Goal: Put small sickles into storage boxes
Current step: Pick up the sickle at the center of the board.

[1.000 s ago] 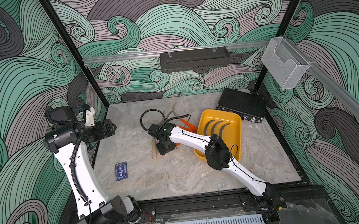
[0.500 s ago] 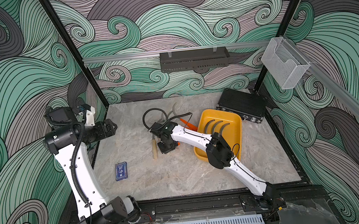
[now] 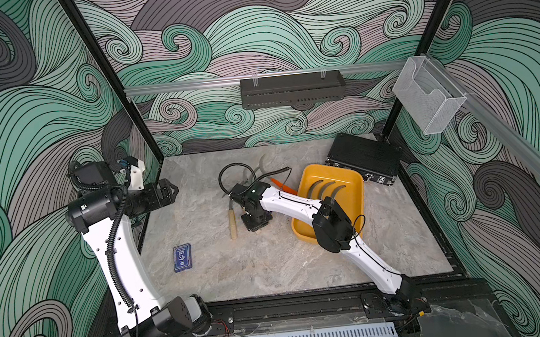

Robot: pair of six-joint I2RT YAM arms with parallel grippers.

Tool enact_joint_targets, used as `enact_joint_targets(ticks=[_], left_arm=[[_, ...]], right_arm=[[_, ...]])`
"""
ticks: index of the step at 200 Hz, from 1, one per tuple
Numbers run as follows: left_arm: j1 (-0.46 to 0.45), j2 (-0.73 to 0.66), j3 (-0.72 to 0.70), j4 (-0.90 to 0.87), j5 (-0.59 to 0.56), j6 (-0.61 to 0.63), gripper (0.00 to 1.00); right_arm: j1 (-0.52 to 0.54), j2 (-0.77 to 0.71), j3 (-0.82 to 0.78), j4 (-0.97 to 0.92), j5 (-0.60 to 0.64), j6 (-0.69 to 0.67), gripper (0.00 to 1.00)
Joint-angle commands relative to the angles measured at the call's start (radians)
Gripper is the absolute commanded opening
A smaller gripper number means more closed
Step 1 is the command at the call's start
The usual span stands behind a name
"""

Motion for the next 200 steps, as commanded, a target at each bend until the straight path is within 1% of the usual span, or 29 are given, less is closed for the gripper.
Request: enact_joint_targets(ticks=[1, 54, 114, 169, 200], left_arm=[[0.005, -0.003, 0.016, 0.004, 0.031, -0.009, 0.97], [0.005, -0.003, 0.024, 0.007, 0.046, -0.022, 0.97], [0.005, 0.0, 0.025, 0.016, 0.059, -0.04, 0.97], [0.005, -0.001, 0.044, 0.016, 0.062, -0.045, 0.97], [0.005, -0.004, 0.053, 0.014, 0.061, -0.047, 0.97]], right_arm=[[-0.013, -0.076, -0.03, -0.057, -0.018, -0.021, 0.06], [-0.019, -0.147, -0.066, -0.078, -0.071, -0.065, 0.05], [-0.024, -0.172, -0.095, -0.104, -0.19, -0.101, 0.04], [-0.024, -0.22, -0.173, -0.102, -0.233, -0.11, 0.03], [-0.024, -0.247, -0.187, -0.104, -0.242, -0.114, 0.03]])
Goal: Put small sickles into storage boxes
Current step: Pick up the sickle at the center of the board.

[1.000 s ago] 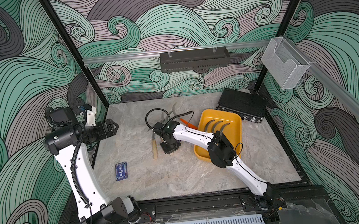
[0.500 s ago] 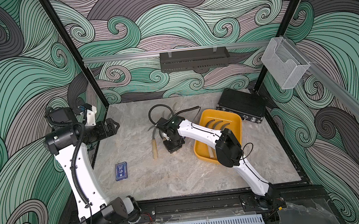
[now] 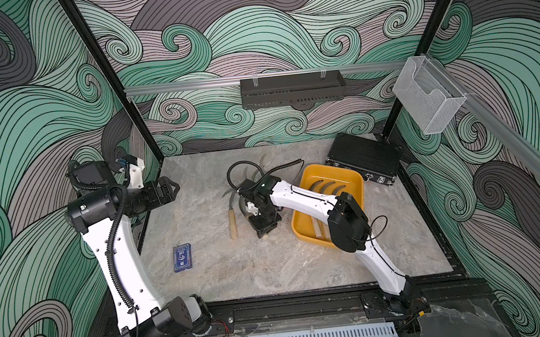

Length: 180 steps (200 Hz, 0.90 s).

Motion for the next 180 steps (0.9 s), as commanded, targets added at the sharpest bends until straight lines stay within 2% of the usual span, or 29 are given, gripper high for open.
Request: enact_joint_targets(ticks=[1, 180], left_arm=[[0.005, -0.005, 0.044, 0.008, 0.022, -0.013, 0.97], [0.005, -0.006, 0.082, -0.001, 0.022, -0.029, 0.97]], right_arm=[[-0.006, -0.057, -0.01, -0.023, -0.034, -0.013, 0.03], [-0.015, -0.188, -0.036, -0.023, -0.102, -0.021, 0.01]])
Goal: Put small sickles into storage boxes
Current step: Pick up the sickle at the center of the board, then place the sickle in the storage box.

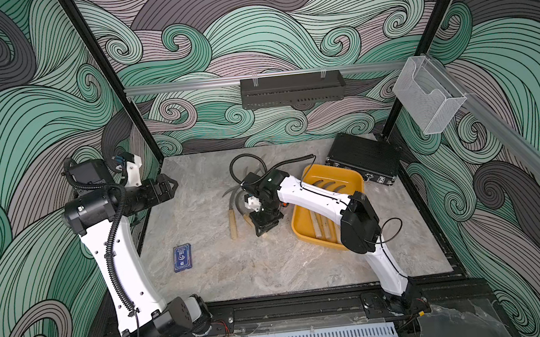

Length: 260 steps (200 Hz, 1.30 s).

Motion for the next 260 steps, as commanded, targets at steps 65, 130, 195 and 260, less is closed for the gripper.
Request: enact_joint_targets(ticks=[65, 130, 195, 260], left_arm=[[0.005, 0.008, 0.072, -0.012, 0.024, -0.011, 0.97], [0.005, 0.022, 0.078, -0.009, 0.038, 0.001, 0.97], [0.006, 0.03, 0.05, -0.034, 0.027, 0.057, 0.97], [0.003, 0.028, 0.001, -0.045, 0.073, 0.078, 0.97]], right_arm=[[-0.013, -0.156, -0.03, -0.014, -0.014, -0.002, 0.01], [-0.036, -0.308, -0.099, -0.014, 0.015, 0.033, 0.0], [-0.07, -0.576, -0.347, 0.007, 0.089, 0.075, 0.01], [-0.158, -0.865, -0.621, 0.02, 0.11, 0.122, 0.02]])
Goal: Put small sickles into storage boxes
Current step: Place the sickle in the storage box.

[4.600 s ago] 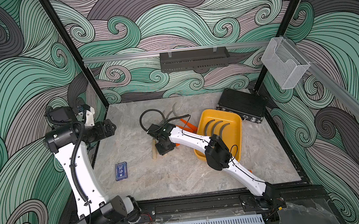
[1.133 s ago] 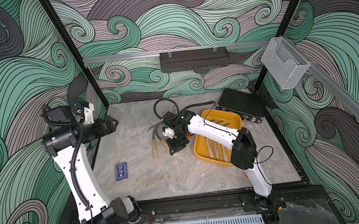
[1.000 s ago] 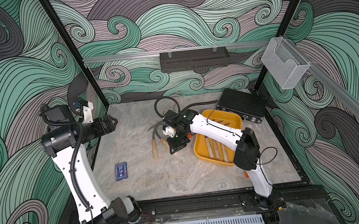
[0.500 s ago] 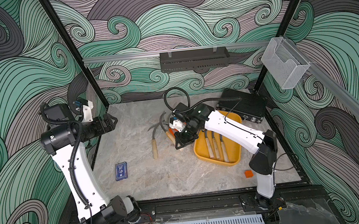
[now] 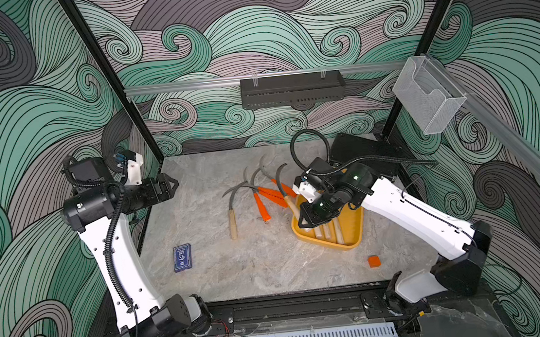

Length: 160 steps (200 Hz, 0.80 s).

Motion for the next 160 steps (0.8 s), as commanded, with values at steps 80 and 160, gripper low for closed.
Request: enact_joint_targets(ticks=[80, 160], left_arm=[[-0.095, 0.007, -0.029, 0.008, -0.024, 0.029, 0.95], [-0.138, -0.017, 0.012, 0.049, -0.128, 0.065, 0.96]], right_arm=[[-0.165, -0.278, -0.268, 0.01, 0.005, 0.051, 0.03], [-0.257, -0.236, -0.319, 0.041, 0.007, 0.086, 0.02]])
